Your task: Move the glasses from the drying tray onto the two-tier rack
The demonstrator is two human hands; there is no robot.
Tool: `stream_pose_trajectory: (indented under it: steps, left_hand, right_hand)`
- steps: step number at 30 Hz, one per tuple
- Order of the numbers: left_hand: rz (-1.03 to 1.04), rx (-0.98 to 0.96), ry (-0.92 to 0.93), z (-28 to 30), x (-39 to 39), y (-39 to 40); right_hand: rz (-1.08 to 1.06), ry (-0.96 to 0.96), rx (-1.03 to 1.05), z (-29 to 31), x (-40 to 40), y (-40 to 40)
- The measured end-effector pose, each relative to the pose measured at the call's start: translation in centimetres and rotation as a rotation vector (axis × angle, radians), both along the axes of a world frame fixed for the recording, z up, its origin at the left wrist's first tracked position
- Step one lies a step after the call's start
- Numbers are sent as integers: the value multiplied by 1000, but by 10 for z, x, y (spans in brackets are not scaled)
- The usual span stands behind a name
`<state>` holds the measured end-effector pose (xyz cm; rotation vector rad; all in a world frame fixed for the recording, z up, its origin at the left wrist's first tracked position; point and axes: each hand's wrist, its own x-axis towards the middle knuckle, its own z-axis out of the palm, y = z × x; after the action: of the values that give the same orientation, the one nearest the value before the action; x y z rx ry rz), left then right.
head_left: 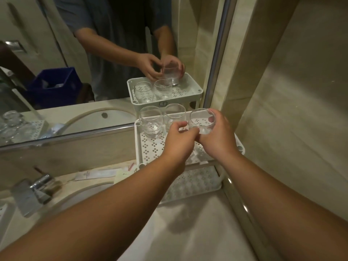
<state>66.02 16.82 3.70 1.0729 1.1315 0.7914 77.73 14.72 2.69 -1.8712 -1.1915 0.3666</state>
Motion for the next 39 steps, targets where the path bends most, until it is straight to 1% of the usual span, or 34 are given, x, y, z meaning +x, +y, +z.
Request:
stream_pose_trajectory:
  steps: [3,7,9,18,22,32,39]
  left_hand:
    - [17,-144,-86,-1,4,4]
    - [-14,-255,-194,-1,9,7]
    - [-18,-281,-227,-3,11,7]
    - [31,-257,-235,-7,17,14]
    - [-10,-235,-250,-10,22,17]
    - [9,-217,-348,-19,34,16]
    - [-14,-264,-306,-10,33,11]
  right_hand:
    - [-9,-34,-32,-6,4,8]
    - [-24,-39,-63,-12,9,17]
    - [-20,-43,-71,-13,12,22]
    - [-10,-61,-107,-16,19,50]
    - [-32,-38,-86,-17,18,59]
    - [-39,-6,-59,-21,18,63]
    - [-33,-17,-80,-23,19,63]
